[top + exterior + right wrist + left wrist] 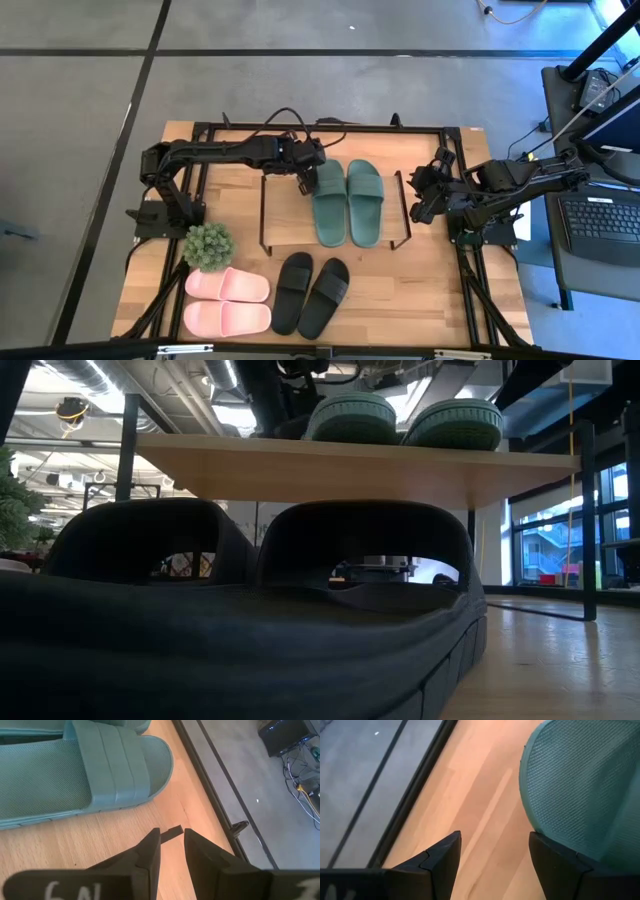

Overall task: Pick and place slides into the shelf
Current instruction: Put the left black slipper under the shelf

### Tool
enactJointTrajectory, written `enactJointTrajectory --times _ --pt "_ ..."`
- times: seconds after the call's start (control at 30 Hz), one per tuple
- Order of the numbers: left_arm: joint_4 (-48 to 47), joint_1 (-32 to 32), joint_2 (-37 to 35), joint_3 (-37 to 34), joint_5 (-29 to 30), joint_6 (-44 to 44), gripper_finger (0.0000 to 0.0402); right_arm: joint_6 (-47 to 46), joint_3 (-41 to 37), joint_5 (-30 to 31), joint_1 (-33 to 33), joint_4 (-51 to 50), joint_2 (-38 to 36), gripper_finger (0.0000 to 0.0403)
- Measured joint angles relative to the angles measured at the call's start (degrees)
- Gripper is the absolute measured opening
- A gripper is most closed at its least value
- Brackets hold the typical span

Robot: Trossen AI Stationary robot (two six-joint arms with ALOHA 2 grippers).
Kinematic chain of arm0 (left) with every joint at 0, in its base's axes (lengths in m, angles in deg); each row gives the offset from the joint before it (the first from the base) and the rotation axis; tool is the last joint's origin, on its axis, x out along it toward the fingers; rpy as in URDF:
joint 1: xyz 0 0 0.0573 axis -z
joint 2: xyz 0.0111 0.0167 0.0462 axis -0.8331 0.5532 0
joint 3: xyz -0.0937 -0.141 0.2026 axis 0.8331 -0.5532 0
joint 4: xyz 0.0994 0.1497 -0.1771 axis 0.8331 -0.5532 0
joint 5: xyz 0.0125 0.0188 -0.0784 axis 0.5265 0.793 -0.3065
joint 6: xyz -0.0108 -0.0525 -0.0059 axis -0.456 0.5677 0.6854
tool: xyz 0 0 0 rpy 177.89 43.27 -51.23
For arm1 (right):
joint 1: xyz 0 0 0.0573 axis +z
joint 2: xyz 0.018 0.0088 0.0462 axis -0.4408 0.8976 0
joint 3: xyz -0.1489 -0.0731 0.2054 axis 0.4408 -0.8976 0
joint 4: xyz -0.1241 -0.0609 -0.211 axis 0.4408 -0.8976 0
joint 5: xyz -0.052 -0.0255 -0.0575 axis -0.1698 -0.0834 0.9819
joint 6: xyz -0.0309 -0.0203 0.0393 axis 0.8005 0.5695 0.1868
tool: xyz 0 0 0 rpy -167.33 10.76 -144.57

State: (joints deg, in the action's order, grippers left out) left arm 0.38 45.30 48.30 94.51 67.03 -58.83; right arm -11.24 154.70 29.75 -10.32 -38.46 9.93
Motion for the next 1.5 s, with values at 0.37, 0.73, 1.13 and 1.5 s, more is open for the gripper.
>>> enactJointTrajectory --times 0.37,0.73,1.13,1.5 --pt "-3.18 -0.24 -1.84 0.46 1.80 0.00 0.0226 -0.02 0.00 0.00 0.00 0.00 0.00 0.0089" --pt "-4.46 7.14 -10.99 2.05 3.77 -3.15 0.0226 0.23 -0.19 0.02 0.00 -0.04 -0.04 0.0089" --pt "-3.99 24.42 -12.81 2.01 13.90 0.45 0.0226 -0.10 -8.91 3.23 1.83 1.58 -1.33 0.0089" --pt "-2.80 34.45 -12.64 2.01 15.44 0.23 0.0226 0.00 -9.60 4.29 9.32 6.21 -5.59 0.0089"
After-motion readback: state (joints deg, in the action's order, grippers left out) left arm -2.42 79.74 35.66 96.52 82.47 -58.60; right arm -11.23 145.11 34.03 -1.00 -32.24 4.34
